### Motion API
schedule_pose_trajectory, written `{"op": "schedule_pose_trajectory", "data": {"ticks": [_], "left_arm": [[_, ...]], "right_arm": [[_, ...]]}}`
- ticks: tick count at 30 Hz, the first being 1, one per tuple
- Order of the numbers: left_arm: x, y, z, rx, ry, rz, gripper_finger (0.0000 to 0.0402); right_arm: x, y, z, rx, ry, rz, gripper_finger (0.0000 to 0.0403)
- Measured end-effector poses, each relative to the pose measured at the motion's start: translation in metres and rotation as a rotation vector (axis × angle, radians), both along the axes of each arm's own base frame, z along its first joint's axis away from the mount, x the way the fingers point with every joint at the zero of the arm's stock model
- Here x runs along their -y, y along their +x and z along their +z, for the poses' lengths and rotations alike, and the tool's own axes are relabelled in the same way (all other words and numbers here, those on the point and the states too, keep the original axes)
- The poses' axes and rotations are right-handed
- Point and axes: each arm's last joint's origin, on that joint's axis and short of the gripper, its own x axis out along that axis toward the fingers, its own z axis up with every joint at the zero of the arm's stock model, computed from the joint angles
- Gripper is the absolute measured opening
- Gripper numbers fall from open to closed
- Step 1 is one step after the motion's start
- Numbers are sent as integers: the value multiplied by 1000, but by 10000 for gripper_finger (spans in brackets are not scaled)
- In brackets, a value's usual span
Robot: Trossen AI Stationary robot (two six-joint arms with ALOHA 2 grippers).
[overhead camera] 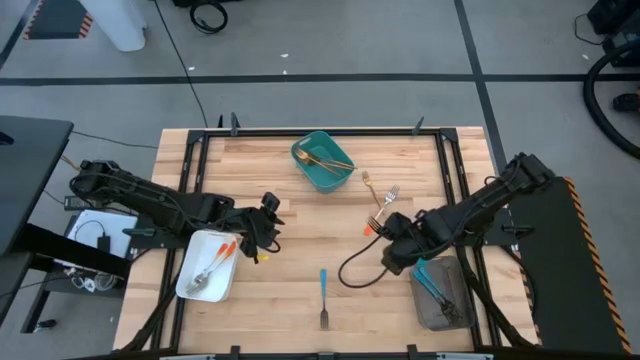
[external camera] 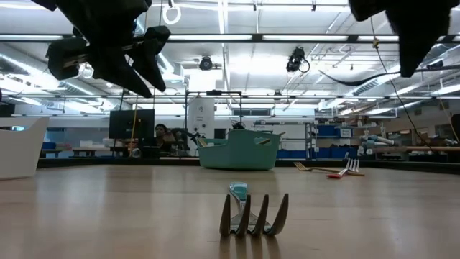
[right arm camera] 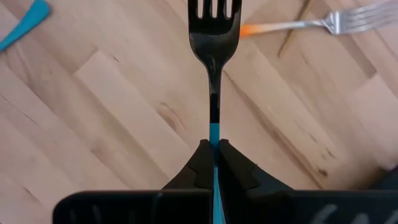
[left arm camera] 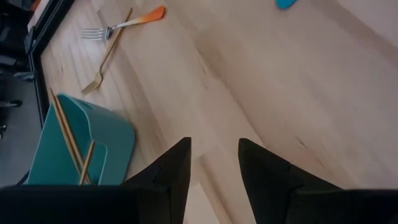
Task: Sort silverware by color (type)
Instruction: Put the blue fork into the black bin
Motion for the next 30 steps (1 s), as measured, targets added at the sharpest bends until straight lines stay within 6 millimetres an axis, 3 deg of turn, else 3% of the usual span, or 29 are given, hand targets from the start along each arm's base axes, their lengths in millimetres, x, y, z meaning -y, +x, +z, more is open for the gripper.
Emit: {"op": "schedule_pose_trajectory", "data": {"ticks": [30], "left_arm": [[-3,16,15,188,-165,-137,142]], "right_arm": [[-71,-64,2,65,52,-218,9]]}}
